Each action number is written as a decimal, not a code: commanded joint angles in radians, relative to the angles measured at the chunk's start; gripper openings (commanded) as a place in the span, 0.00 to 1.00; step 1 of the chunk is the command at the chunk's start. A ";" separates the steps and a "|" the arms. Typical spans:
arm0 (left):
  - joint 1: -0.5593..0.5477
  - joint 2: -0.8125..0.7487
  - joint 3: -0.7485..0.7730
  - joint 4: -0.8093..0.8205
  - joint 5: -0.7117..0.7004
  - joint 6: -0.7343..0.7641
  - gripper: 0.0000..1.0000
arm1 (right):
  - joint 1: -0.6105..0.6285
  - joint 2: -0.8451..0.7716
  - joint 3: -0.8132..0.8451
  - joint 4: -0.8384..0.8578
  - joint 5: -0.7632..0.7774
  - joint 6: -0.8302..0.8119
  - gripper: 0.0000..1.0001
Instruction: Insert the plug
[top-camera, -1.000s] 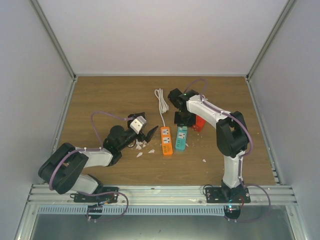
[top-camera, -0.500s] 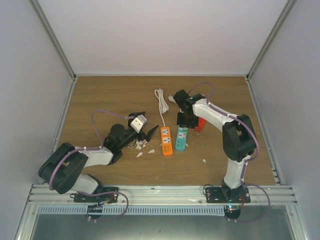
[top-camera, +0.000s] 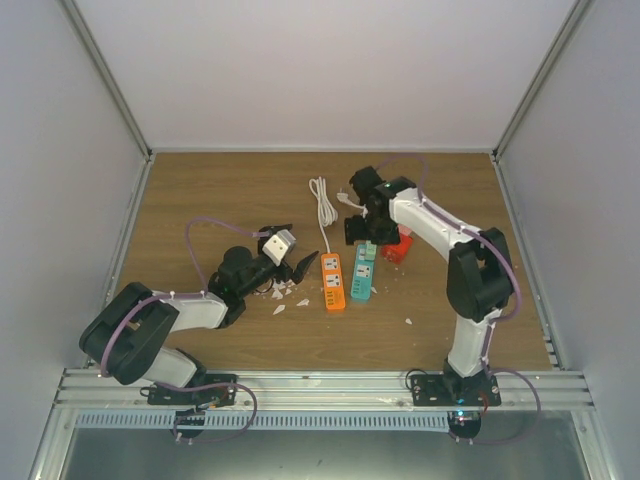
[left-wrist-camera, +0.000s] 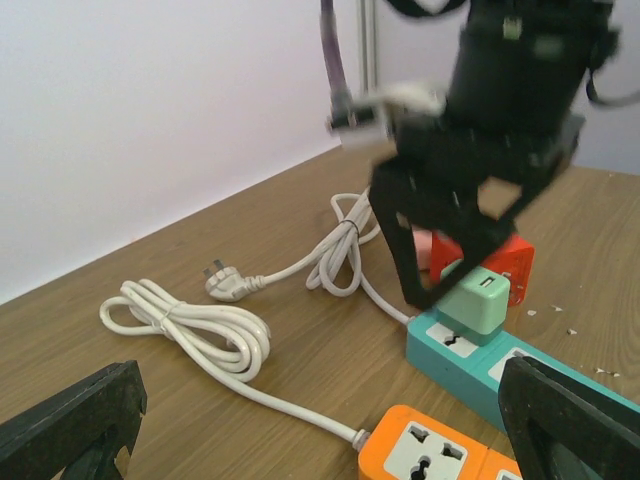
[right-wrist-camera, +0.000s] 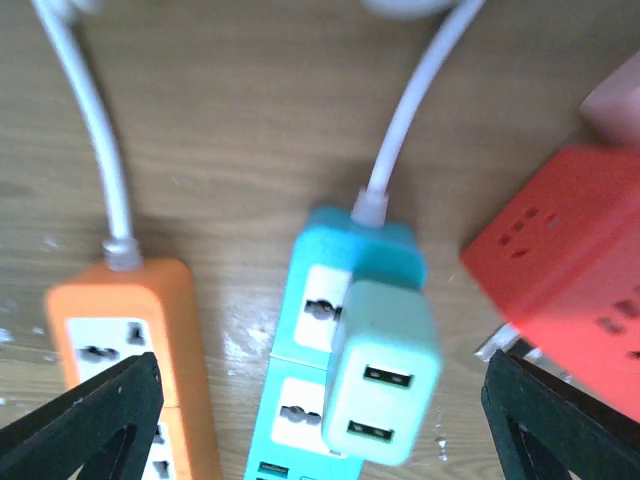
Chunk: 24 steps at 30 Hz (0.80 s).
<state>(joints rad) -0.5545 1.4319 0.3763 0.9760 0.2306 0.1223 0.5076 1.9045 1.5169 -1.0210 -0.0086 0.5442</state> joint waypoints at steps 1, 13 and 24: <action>0.008 0.011 0.025 0.036 0.014 -0.008 0.99 | -0.053 -0.091 0.094 -0.054 0.035 -0.016 0.92; 0.008 0.023 0.041 0.015 0.019 -0.006 0.99 | -0.139 -0.040 0.000 -0.041 0.172 0.025 0.99; 0.008 0.025 0.044 0.008 0.035 -0.007 0.99 | -0.191 0.037 -0.069 0.044 0.174 0.022 1.00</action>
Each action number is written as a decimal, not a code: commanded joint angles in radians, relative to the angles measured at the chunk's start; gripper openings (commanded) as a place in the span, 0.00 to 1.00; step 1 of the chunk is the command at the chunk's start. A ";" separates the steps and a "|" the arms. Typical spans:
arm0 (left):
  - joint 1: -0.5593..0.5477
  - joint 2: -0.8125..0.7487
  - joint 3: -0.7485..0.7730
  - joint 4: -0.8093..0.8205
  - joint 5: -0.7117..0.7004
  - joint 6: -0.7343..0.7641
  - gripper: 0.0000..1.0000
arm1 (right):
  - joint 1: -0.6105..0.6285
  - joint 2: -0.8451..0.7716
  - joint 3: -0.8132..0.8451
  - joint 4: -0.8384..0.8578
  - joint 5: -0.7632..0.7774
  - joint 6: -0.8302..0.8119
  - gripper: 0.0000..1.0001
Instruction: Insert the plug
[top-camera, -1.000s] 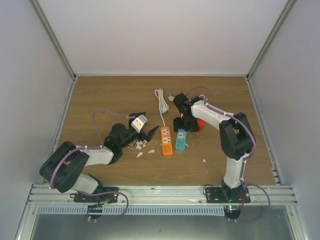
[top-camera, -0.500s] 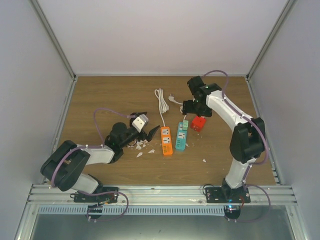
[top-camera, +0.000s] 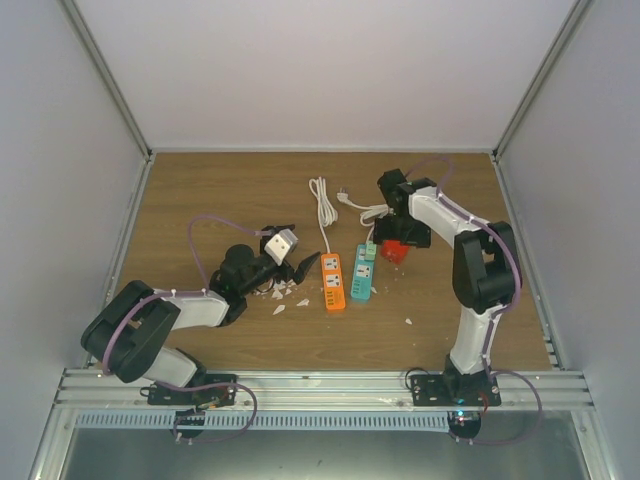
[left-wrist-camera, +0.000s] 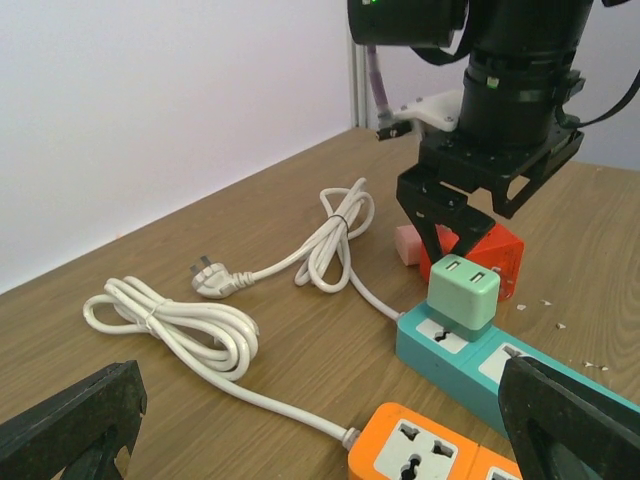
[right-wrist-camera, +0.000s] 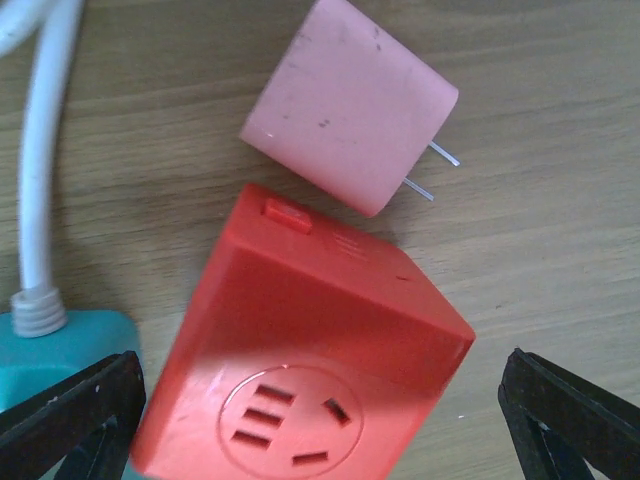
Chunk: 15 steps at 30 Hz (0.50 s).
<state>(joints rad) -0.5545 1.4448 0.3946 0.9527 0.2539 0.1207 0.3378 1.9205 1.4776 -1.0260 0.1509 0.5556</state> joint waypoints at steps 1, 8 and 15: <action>0.008 0.013 0.025 0.031 0.012 -0.006 0.99 | -0.023 0.023 -0.044 0.063 0.007 0.012 1.00; 0.007 0.019 0.033 0.022 0.017 -0.004 0.99 | -0.044 0.033 -0.086 0.142 -0.031 0.009 0.95; 0.007 0.027 0.041 0.013 0.023 -0.003 0.99 | -0.061 0.033 -0.134 0.196 -0.062 -0.001 0.67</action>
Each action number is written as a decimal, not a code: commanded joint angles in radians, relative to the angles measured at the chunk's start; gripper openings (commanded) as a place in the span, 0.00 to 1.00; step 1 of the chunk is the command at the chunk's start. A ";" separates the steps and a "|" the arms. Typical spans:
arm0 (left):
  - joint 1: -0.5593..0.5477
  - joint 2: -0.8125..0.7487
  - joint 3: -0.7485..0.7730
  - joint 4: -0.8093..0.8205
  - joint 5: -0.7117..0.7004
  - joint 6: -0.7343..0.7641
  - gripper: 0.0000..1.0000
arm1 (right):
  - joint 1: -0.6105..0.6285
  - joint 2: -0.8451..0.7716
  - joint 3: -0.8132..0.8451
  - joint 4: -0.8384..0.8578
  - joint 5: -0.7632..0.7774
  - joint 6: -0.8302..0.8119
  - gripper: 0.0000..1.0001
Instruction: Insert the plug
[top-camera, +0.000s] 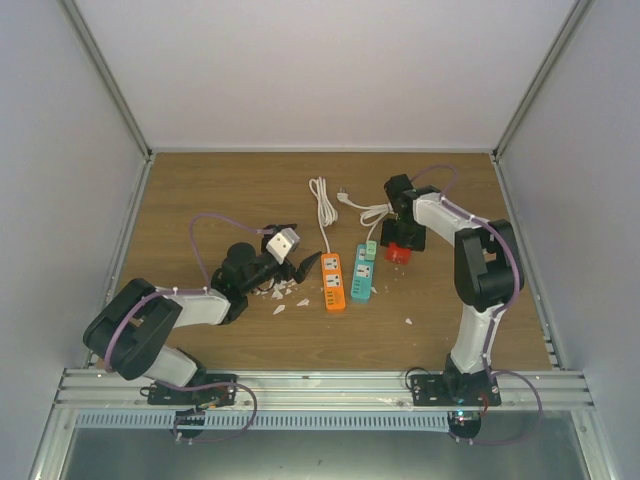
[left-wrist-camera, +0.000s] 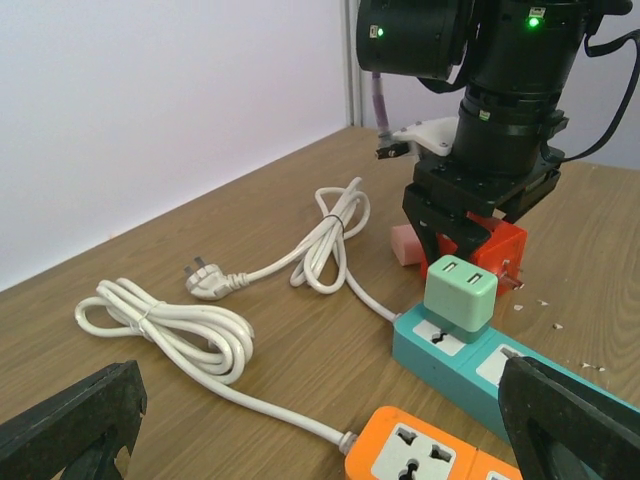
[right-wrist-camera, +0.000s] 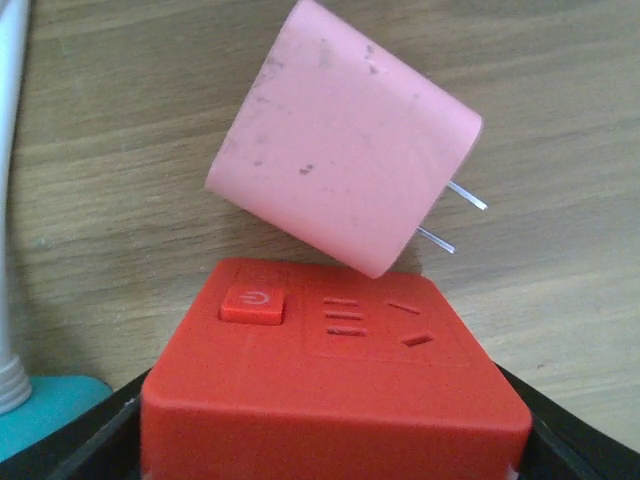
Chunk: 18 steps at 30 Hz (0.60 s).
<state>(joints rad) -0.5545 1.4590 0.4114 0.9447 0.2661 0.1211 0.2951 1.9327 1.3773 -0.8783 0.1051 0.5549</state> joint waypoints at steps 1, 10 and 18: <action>0.008 0.015 0.025 0.020 0.012 -0.004 0.99 | -0.018 0.012 -0.045 0.055 -0.017 0.000 0.62; 0.009 0.069 0.110 -0.018 0.157 -0.210 0.99 | 0.019 -0.342 -0.182 0.169 0.119 -0.008 0.25; 0.000 -0.052 0.072 0.086 0.328 -0.505 0.99 | 0.324 -0.727 -0.434 0.320 0.176 -0.021 0.25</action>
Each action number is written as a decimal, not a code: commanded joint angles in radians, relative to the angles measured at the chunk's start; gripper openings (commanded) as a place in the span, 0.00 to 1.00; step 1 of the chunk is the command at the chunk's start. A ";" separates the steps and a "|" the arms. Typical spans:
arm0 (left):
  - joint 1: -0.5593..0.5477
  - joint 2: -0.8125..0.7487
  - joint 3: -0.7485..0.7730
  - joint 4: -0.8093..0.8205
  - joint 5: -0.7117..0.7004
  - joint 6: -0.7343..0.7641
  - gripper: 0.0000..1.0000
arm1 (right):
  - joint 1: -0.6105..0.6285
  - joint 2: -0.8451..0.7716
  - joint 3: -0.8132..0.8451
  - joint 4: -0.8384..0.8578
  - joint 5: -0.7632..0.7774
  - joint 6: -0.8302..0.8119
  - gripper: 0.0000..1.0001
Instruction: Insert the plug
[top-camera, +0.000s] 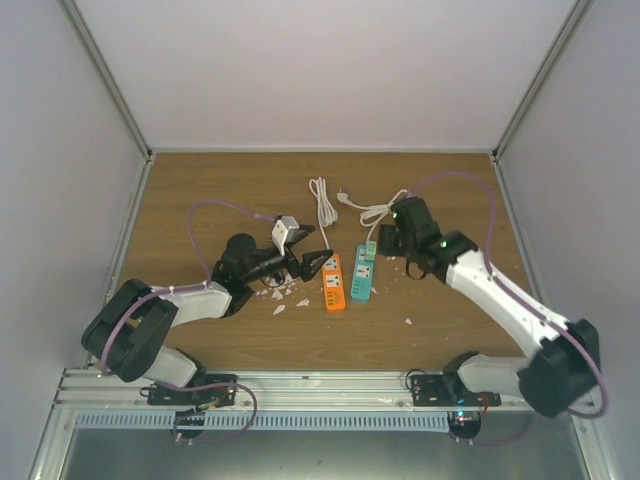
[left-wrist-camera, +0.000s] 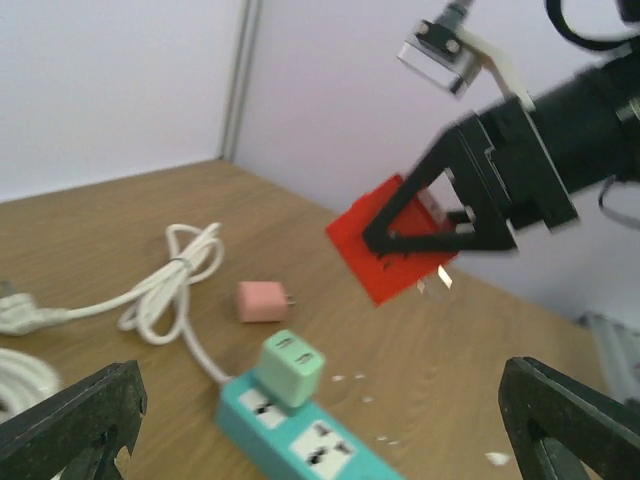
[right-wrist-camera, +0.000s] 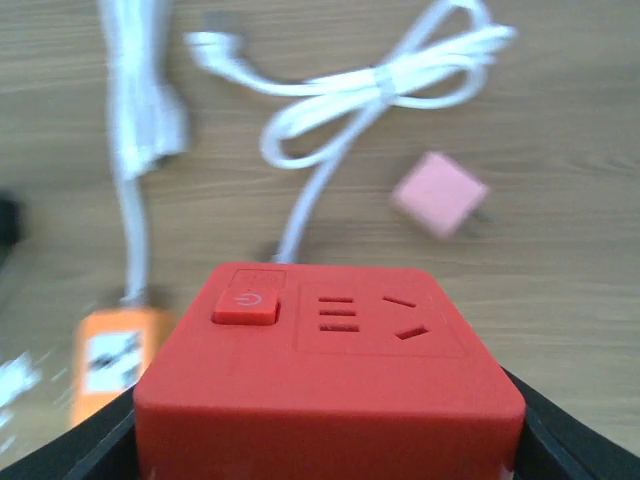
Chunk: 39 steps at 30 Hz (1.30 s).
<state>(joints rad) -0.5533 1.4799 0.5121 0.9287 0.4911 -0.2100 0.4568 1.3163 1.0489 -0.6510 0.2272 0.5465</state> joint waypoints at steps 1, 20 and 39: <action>-0.003 -0.074 -0.008 0.079 0.105 -0.193 0.99 | 0.237 -0.149 -0.131 0.107 0.069 -0.014 0.25; -0.069 -0.226 0.172 -0.506 0.183 -0.317 0.96 | 1.060 -0.198 -0.295 0.083 0.945 0.208 0.19; -0.285 -0.253 0.083 -0.537 0.104 -0.334 0.95 | 1.145 -0.363 -0.349 0.242 0.917 0.000 0.15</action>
<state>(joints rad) -0.8070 1.1843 0.5545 0.3515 0.5781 -0.5518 1.5921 0.9577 0.6991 -0.5533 1.1419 0.6411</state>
